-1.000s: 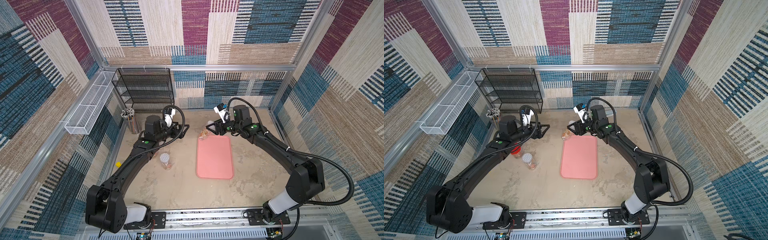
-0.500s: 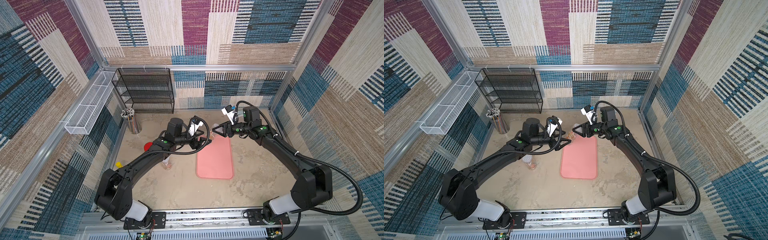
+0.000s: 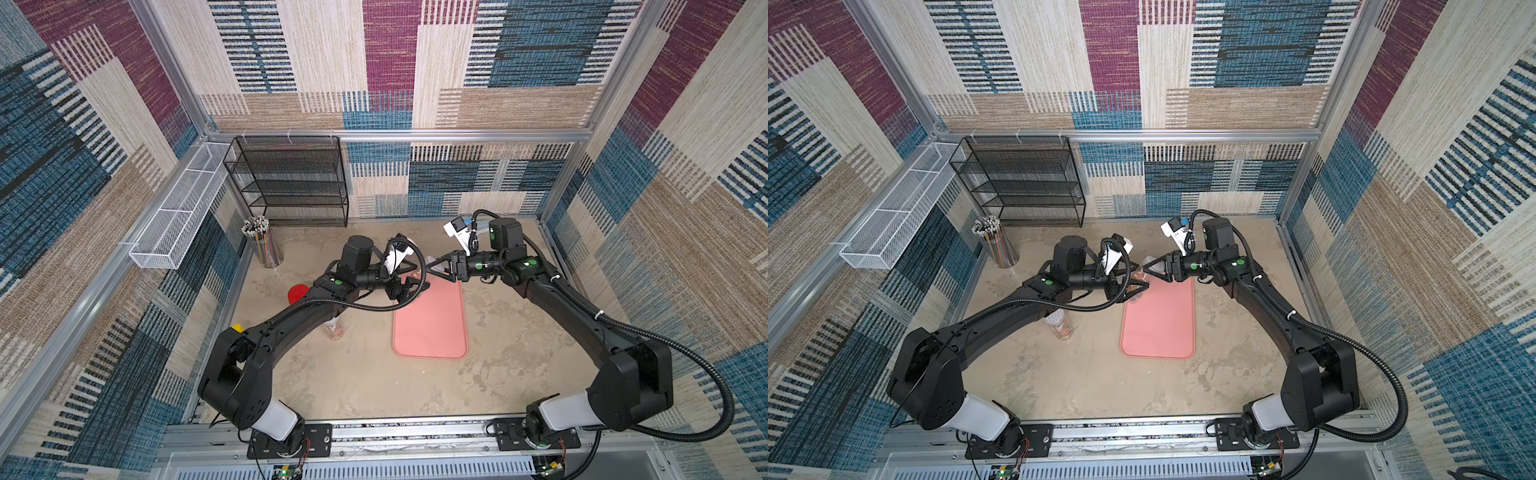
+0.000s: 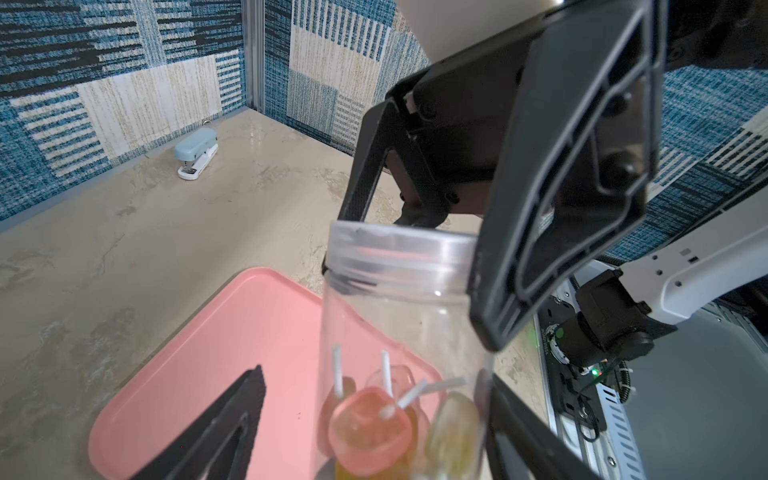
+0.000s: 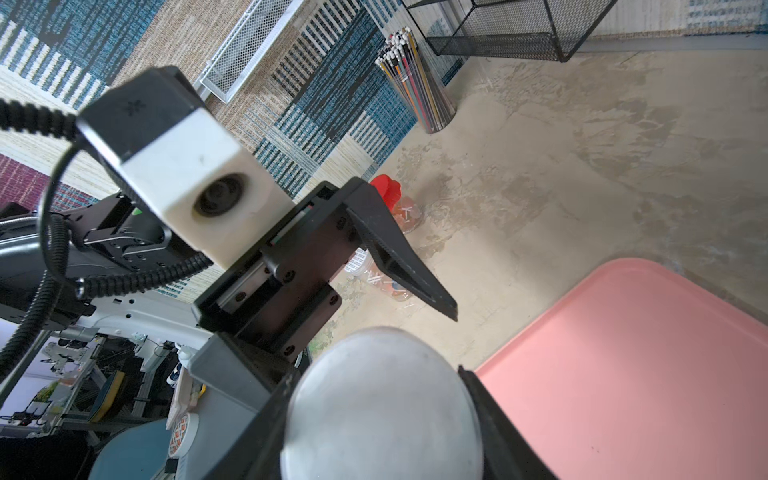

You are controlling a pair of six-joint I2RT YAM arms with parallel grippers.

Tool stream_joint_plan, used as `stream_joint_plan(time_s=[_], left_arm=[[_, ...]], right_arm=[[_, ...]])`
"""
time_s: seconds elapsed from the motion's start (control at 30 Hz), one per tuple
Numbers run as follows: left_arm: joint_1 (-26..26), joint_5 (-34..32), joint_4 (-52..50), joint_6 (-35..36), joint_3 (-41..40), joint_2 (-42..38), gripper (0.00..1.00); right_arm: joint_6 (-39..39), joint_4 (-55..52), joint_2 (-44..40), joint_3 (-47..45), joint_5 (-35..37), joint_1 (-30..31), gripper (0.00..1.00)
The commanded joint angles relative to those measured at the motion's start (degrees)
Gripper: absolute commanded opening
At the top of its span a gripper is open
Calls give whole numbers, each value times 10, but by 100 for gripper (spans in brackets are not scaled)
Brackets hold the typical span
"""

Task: Pour the candies out of the jar
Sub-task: Pick up the jar from the center of the board.

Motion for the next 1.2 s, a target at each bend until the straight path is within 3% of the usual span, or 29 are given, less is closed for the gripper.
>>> stream_joint_plan(time_s=[0.0, 0.3, 0.5, 0.9, 1.17], left_arm=[[0, 13, 30, 2, -8, -3, 83], [1, 14, 11, 5, -3, -1, 83], [2, 10, -3, 14, 2, -1, 75], [2, -1, 4, 8, 2, -1, 49], [2, -18, 7, 5, 2, -6, 44]], right_arm=[[14, 38, -4, 1, -30, 1, 45], [12, 45, -15, -1, -20, -3, 44], [15, 50, -16, -6, -23, -5, 43], [15, 56, -19, -12, -29, -5, 44], [13, 56, -21, -15, -26, -4, 44]])
